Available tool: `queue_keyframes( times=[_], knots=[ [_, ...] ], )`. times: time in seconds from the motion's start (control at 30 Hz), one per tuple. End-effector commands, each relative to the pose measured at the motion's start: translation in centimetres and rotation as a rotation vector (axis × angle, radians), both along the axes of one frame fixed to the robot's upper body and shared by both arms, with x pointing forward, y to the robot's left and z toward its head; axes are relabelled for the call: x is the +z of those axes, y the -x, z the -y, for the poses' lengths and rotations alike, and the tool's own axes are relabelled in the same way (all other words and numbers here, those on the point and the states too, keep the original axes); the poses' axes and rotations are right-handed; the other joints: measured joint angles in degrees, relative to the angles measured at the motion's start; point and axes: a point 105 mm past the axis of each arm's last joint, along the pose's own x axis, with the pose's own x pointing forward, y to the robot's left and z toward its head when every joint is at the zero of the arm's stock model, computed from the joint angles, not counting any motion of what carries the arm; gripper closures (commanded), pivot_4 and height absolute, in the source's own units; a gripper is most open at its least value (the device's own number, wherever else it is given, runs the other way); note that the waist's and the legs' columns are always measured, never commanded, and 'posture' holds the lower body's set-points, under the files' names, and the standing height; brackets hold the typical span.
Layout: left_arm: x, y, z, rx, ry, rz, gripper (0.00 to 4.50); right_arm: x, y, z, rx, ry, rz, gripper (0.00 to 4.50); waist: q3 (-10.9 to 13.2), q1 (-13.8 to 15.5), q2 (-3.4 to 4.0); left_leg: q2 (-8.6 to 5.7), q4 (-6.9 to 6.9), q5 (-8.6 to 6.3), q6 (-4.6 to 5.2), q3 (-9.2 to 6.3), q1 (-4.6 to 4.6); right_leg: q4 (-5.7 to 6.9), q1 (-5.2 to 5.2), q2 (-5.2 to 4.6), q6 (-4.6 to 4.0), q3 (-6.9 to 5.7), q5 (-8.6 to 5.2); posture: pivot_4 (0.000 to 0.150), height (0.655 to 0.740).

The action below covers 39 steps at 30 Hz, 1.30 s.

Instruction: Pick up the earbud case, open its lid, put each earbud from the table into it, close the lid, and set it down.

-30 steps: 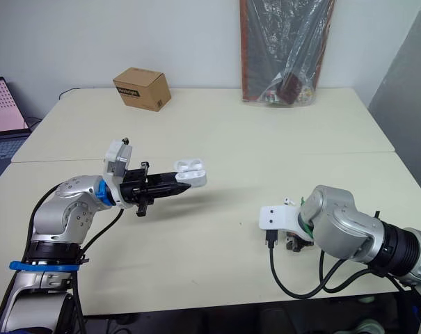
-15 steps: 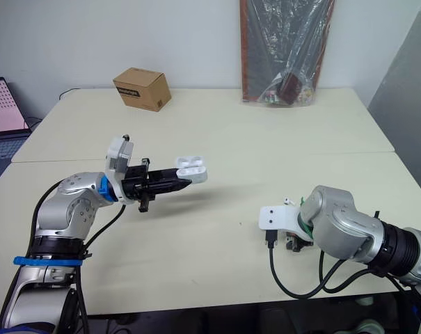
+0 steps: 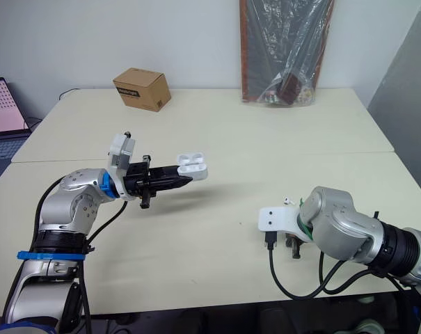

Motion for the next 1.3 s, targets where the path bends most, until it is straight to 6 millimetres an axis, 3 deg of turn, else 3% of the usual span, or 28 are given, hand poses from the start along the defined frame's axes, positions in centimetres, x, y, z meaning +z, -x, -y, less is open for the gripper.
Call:
queue_keyframes(
  times=[0.03, 0.2, 0.33, 0.43, 0.67, 0.8, 1.0, 1.3],
  knots=[
    [1.1, 0.0, 0.2, -0.017, 0.002, 0.048, 3.70, 0.1, 0.2, 0.0, 0.014, 0.015, 0.003, 4.12, 0.00, 0.00, 0.00, 0.00, 0.00, 0.00, 0.00, 0.00, 0.00, 0.00, 0.00, 0.00, 0.00, 0.00, 0.00, 0.150, 0.7400],
    [1.1, -0.1, 0.1, -0.012, 0.007, 0.053, 3.70, 0.6, -0.1, -0.1, 0.017, 0.000, 0.030, 4.12, 0.00, 0.00, 0.00, 0.00, 0.00, 0.00, 0.00, 0.00, 0.00, 0.00, 0.00, 0.00, 0.00, 0.00, 0.00, 0.150, 0.7400],
    [1.3, -0.6, -0.3, 0.015, 0.019, 0.069, 3.70, 3.1, -1.5, -2.2, -0.005, -0.185, 0.140, 4.12, 0.00, -0.10, 0.00, 0.00, 0.00, 0.00, 0.00, 0.00, -0.01, 0.01, -0.01, 0.00, -0.01, 0.00, 0.01, 0.150, 0.7400],
    [1.3, -1.4, -0.9, 0.044, 0.024, 0.074, 3.70, 5.6, -1.7, -4.7, -0.058, -0.465, 0.162, 4.12, -0.01, -0.03, -0.02, 0.02, -0.01, 0.00, 0.00, -0.06, -0.02, 0.04, -0.02, 0.04, -0.06, -0.05, 0.04, 0.150, 0.7400],
    [0.6, -1.9, -0.9, 0.055, 0.035, 0.074, 3.70, 10.6, -1.6, -7.9, -0.174, -1.076, 0.224, 4.12, -0.03, 0.17, -0.05, -0.02, -0.03, 0.00, 0.00, -0.07, -0.11, 0.03, -0.04, -0.01, -0.08, -0.07, 0.05, 0.150, 0.7400],
    [0.6, -2.3, -0.8, 0.060, 0.038, 0.080, 3.70, 12.2, -1.7, -9.0, -0.263, -1.301, 0.159, 4.12, -0.03, 0.22, -0.05, -0.01, -0.04, 0.00, 0.00, -0.12, -0.09, 0.09, -0.04, 0.00, -0.09, -0.09, 0.05, 0.150, 0.7400],
    [0.8, -2.7, -0.7, 0.067, 0.041, 0.092, 3.70, 14.2, -1.8, -10.9, -0.267, -1.471, 0.145, 4.12, -0.03, 0.21, -0.04, -0.01, -0.05, 0.00, 0.00, -0.11, -0.06, 0.10, -0.04, 0.01, -0.09, -0.08, 0.05, 0.150, 0.7400],
    [1.0, -3.0, -0.5, 0.084, 0.059, 0.105, 3.70, 14.6, -3.0, -13.7, -0.288, -1.547, 0.166, 4.12, -0.03, -0.15, -0.04, -0.01, -0.07, 0.00, 0.00, -0.10, -0.07, 0.08, -0.05, 0.00, -0.09, -0.07, 0.05, 0.150, 0.7400]
  ],
)
